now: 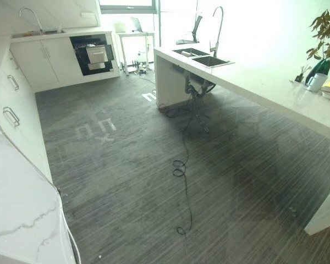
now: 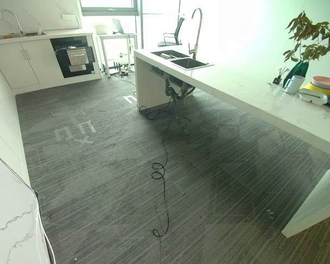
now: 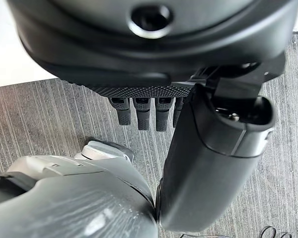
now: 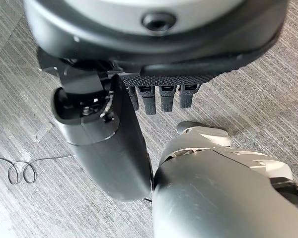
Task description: Place the dishes in the dishwasher.
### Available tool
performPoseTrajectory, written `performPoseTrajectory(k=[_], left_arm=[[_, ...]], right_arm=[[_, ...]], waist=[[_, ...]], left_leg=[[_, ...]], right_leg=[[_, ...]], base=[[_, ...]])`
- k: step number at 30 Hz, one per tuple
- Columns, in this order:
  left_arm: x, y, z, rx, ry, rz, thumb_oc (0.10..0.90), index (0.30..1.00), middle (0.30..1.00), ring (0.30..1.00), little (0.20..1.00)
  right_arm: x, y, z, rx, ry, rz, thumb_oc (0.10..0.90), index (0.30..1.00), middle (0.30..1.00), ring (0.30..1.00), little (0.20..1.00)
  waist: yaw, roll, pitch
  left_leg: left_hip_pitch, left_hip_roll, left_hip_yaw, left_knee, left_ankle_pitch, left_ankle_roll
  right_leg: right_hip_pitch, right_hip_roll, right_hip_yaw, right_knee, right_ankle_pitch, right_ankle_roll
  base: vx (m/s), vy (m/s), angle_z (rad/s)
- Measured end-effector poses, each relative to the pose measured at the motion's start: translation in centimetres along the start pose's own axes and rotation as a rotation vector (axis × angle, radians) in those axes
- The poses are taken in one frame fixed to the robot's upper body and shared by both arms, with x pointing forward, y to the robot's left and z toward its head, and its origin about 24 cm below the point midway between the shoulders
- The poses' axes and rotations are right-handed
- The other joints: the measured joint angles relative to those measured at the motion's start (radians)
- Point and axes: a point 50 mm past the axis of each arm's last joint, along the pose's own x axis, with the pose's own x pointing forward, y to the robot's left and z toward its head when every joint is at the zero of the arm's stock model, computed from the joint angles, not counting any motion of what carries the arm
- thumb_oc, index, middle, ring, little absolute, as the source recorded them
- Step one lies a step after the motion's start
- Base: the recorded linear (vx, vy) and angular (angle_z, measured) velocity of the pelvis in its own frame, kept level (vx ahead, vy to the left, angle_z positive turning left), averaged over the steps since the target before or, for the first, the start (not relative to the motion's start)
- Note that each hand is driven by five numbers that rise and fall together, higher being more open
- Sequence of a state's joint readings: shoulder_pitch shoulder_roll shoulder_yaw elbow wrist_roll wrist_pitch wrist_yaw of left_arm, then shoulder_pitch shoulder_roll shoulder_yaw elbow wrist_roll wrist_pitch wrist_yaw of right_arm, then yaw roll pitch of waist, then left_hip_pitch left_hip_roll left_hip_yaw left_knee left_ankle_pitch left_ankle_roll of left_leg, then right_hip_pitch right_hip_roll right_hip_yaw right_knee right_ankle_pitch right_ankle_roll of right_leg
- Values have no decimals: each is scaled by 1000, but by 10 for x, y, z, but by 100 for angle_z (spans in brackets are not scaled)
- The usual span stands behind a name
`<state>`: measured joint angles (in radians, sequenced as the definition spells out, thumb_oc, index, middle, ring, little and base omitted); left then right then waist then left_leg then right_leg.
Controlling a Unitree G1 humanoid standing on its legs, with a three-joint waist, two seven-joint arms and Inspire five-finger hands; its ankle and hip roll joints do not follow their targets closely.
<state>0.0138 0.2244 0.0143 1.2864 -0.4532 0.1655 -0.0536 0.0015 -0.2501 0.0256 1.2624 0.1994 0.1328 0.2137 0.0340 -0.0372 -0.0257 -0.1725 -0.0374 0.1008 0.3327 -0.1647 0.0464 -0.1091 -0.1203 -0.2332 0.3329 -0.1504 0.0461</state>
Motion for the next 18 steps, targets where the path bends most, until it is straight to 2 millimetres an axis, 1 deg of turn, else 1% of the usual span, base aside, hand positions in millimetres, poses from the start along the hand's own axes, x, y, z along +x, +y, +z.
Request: performPoseTrajectory(k=[4,13,16,18], left_arm=[[0,0,1,7,-3,1,800,900,900,900,900],[0,0,2,8,-4,2,800,900,900,900,900],[0,1,5,9,-12,4,800,900,900,900,900],[-1,2,11,12,-25,5,800,900,900,900,900]], right_arm=[[0,0,-4,3,9,-1,800,900,900,900,900],[0,0,-4,4,6,1,800,900,900,900,900],[0,2,0,0,-4,7,800,900,900,900,900],[1,3,4,-2,-15,12,800,900,900,900,900]], waist=[[-1,-6,9],[-1,-9,15],[-1,-12,31],[-1,-13,44]], left_leg=[[1,1,0,-2,1,1],[1,1,0,-6,1,1],[1,1,0,-6,1,2],[1,1,0,-6,1,2]], right_leg=[[-1,1,0,0,-1,1],[-1,1,1,-3,-2,2],[-2,2,2,-2,-2,2],[-2,2,2,-3,-2,2]], base=[[0,0,0],[0,0,0],[0,0,0],[0,0,0]])
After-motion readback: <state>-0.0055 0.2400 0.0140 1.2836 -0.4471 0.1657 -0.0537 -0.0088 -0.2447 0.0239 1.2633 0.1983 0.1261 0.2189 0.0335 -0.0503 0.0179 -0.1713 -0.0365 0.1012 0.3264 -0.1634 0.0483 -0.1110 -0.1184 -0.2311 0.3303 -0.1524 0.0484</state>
